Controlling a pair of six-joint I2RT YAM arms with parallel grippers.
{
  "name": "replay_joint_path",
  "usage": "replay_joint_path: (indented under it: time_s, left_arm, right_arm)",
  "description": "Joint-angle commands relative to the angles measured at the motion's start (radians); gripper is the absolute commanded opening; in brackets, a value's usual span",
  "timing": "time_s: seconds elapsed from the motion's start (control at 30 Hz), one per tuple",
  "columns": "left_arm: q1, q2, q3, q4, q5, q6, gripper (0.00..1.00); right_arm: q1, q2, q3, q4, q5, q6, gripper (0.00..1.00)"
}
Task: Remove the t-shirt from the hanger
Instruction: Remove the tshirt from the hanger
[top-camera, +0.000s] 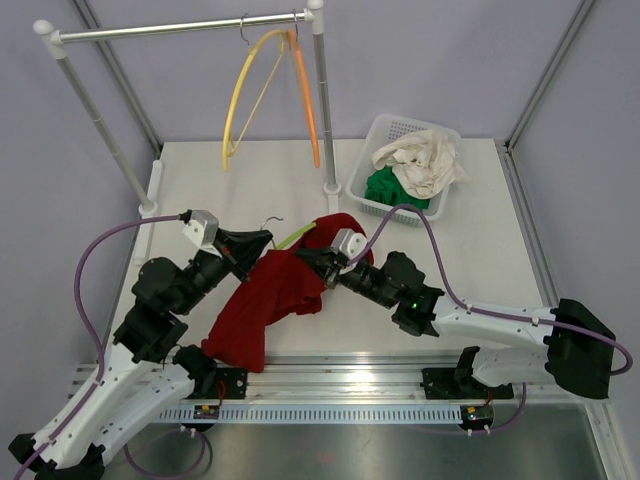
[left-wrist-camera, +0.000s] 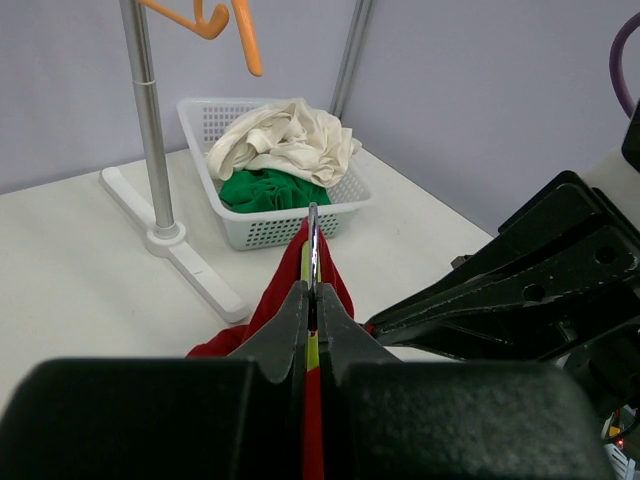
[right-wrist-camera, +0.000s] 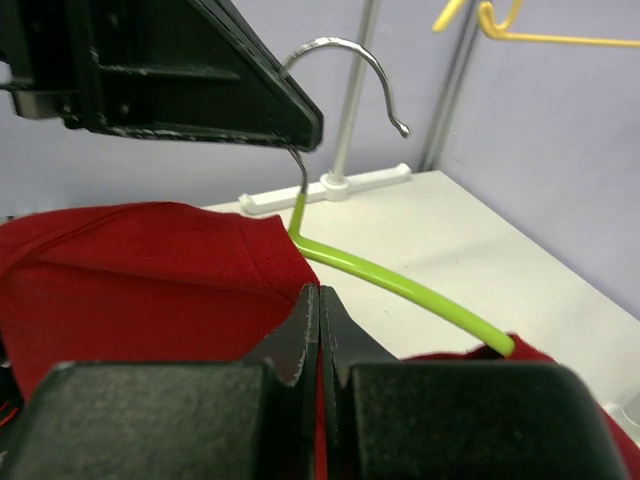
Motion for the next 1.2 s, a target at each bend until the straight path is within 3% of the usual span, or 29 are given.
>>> replay_joint_path:
  time_s: [0.0, 0.1, 0.23, 0.3, 0.4, 0.87, 1.17]
  left_arm:
    - [-0.003, -0.010, -0.003, 0.105, 0.023, -0.010, 0.00]
    - [-0.003, -0.010, -0.004, 0.105, 0.026, -0.011, 0.00]
    - [-0.003, -0.009, -0.004, 0.105, 0.035, -0.010, 0.00]
    - [-0.003, -0.007, -0.004, 0.107, 0.042, -0.010, 0.00]
    - [-0.003, -0.007, -0.003, 0.107, 0.048, -0.010, 0.00]
    - [-0.003, -0.016, -0.004, 0.095, -0.004, -0.001, 0.00]
    - [-0.003, -0.016, -0.004, 0.099, 0.017, 0.005, 0.00]
  right_arm:
    - [0.001, -0.047, -0.013, 0.020, 0.130, -0.028, 0.00]
    - [0.003, -0.062, -0.014, 0.002, 0.214, -0.035, 0.00]
    - [0.001, -0.090, -0.020, -0.029, 0.216, -0.055, 0.00]
    - [0.001, -0.102, -0.017, -0.056, 0.196, -0.057, 0.17]
    - [0.001, -0.116, -0.020, -0.070, 0.188, -0.058, 0.34]
    - [0.001, -0.211, -0.028, -0.168, 0.197, -0.052, 0.47]
    - [0.003, -0.202, 0.016, -0.257, 0.293, -0.025, 0.55]
